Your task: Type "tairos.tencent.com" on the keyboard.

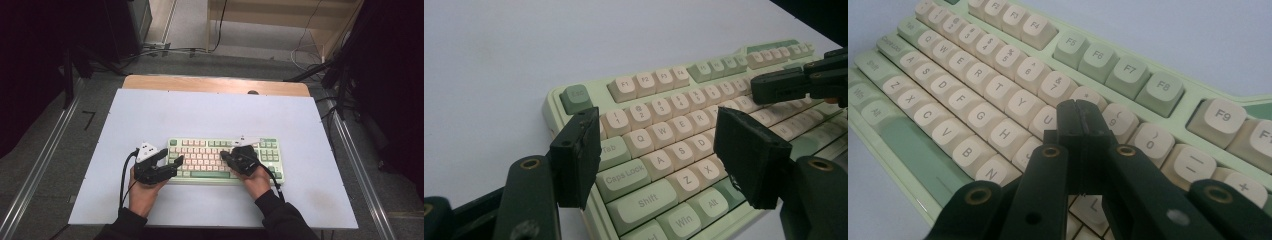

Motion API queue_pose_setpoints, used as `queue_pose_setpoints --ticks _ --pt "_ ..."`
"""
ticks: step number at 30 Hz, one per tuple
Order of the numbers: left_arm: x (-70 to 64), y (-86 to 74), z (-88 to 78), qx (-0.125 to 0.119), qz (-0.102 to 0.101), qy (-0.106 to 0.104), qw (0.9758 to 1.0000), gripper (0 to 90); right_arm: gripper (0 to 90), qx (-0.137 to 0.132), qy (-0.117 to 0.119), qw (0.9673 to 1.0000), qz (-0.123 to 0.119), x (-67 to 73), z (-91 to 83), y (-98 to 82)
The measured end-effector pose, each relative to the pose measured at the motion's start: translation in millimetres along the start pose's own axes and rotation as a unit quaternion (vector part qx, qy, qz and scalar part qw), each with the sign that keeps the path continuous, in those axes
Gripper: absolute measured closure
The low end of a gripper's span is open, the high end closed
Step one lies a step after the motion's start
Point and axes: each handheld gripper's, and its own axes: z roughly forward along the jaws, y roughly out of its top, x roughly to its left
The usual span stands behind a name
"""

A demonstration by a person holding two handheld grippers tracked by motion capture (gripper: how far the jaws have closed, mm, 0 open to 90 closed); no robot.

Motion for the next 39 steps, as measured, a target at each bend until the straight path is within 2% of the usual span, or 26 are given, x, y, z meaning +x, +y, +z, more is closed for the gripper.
queue_pose_setpoints --ticks 4,7,9,10,13,19,20,26,39 --pt "-0.5 0.9 1.2 -0.001 0.002 -0.002 1.0000 36.9 79.9 -0.025 0.006 0.9996 0.006 -0.8 -8.4 1.6" --pt "-1.4 1.2 2.3 -0.001 0.004 -0.003 1.0000 38.9 61.6 -0.036 0.004 0.9993 0.008 -1.2 -12.9 1.8" --pt "-2.0 1.6 3.0 -0.004 0.005 -0.006 1.0000 42.1 42.5 -0.044 0.001 0.9990 0.005 -1.4 -15.8 1.9" --pt "-2.1 1.8 3.4 -0.005 0.005 -0.009 0.9999 45.1 36.7 -0.047 -0.003 0.9989 0.004 -1.1 -17.0 1.9" --pt "-2.4 2.4 5.9 -0.005 0.009 -0.028 0.9995 56.9 28.3 -0.057 -0.010 0.9983 0.001 -2.4 -21.0 0.5" --pt "-5.3 4.8 14.0 0.008 0.019 -0.066 0.9976 88.1 26.4 -0.061 -0.020 0.9979 0.007 -6.1 -29.2 -4.5" --pt "-6.2 5.4 15.5 0.010 0.019 -0.070 0.9973 90.0 26.4 -0.060 -0.021 0.9979 0.009 -6.6 -30.6 -5.6" --pt "-9.5 8.7 23.5 0.016 0.026 -0.078 0.9965 90.0 26.5 -0.061 -0.029 0.9976 0.013 -9.6 -38.4 -11.5" --pt "-19.4 14.9 48.5 0.035 0.038 -0.092 0.9944 90.0 26.7 -0.065 -0.056 0.9955 0.040 -23.0 -55.5 -26.3"
